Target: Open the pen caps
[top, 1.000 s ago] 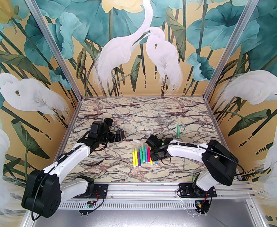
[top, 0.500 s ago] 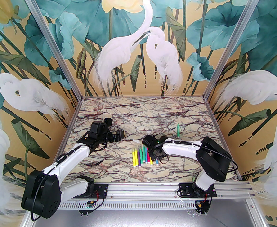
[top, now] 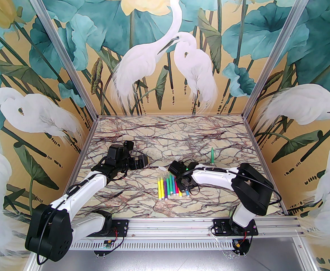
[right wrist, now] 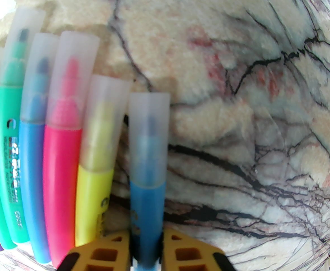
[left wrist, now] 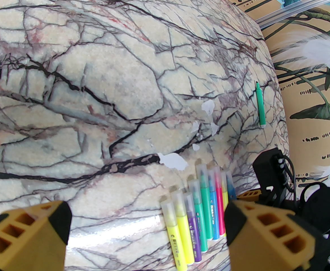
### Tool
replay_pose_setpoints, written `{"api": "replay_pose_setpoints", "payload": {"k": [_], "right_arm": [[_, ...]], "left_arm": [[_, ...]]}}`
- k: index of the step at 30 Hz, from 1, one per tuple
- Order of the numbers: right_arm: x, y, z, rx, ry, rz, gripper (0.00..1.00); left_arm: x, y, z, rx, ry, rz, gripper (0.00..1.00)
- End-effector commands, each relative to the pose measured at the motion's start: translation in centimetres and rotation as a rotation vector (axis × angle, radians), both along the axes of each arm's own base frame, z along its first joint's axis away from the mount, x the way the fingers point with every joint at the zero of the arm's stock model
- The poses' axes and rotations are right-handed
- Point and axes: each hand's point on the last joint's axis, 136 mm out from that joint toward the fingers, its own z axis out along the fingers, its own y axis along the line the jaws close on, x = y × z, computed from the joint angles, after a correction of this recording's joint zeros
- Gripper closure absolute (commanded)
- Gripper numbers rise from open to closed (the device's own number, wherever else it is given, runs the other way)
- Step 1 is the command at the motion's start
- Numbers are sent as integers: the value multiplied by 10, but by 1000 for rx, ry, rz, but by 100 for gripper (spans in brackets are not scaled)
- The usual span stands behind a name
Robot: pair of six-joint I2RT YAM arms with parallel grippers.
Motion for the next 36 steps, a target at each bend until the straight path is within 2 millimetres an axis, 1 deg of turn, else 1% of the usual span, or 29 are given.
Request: {"api": "replay_pose_setpoints", "payload": {"k": [1,7,13,16,19,22,29,36], "right_arm": [[10,-12,-10,-38,-60,-5,84],[16,-6,14,45,-132,9,85],[26,-7,34,128,-205,29,88],[29,-1,49,197,-257,69,89],[33,-1,61,258,-287,70,89],[34,3,70,314,-313,94,90],[28,22,103,484,-396,198,90],[23,38,125,583,-429,280,90]], "left_arm": [[-1,-3,6,-20,-9,-1,6],[-1,-9,10,-58,-12,-20,6],[-4,-20,15,-117,-12,-60,6],[-4,-26,21,-145,-21,-85,7],[-5,-33,27,-174,-31,-114,8],[-5,-41,35,-211,-43,-141,9],[-8,-68,49,-262,-61,-228,10],[-14,-106,61,-292,-81,-340,13]]}}
